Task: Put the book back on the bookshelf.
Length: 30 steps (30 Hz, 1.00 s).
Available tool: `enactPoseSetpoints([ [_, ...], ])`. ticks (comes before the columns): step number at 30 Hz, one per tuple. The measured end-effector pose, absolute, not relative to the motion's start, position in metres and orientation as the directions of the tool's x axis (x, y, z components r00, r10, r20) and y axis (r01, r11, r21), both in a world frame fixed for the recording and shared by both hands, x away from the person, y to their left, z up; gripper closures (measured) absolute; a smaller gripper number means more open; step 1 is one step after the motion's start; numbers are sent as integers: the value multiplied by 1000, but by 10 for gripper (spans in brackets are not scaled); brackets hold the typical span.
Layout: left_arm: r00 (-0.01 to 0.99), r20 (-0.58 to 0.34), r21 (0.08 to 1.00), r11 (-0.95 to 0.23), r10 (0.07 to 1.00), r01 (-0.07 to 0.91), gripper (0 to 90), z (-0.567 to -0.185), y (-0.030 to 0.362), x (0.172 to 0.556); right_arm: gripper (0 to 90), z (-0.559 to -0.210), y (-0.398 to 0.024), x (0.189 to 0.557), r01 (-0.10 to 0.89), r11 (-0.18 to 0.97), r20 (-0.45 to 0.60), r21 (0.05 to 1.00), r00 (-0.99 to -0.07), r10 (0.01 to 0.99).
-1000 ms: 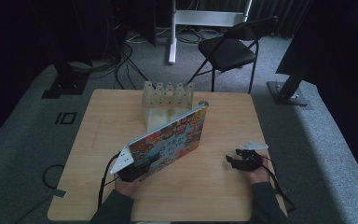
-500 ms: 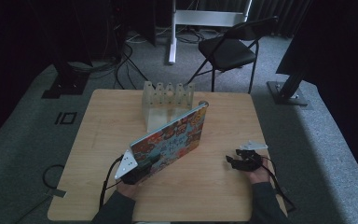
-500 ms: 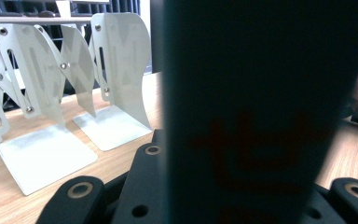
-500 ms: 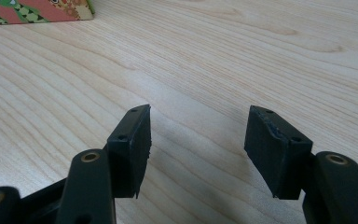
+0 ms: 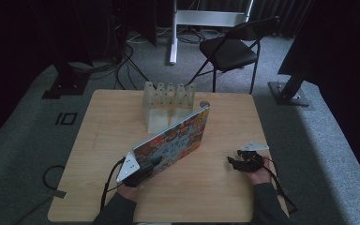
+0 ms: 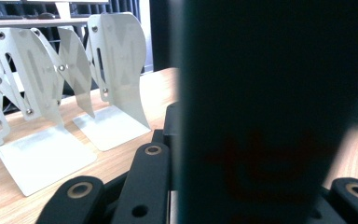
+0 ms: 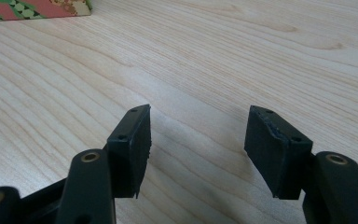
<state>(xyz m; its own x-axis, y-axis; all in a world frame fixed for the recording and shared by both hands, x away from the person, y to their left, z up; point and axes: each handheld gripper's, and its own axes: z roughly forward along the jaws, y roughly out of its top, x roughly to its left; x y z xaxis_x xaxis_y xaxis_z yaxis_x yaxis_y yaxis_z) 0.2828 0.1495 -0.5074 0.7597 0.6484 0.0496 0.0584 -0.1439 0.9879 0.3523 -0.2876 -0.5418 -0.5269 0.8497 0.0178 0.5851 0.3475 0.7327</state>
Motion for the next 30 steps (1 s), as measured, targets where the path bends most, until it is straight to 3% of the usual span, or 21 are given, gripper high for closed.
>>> enactPoseSetpoints([
  [30,756,100,986,-164,647,10,792,-499,145,278,398,-546,-295,352,595,334,16,731,-505,863],
])
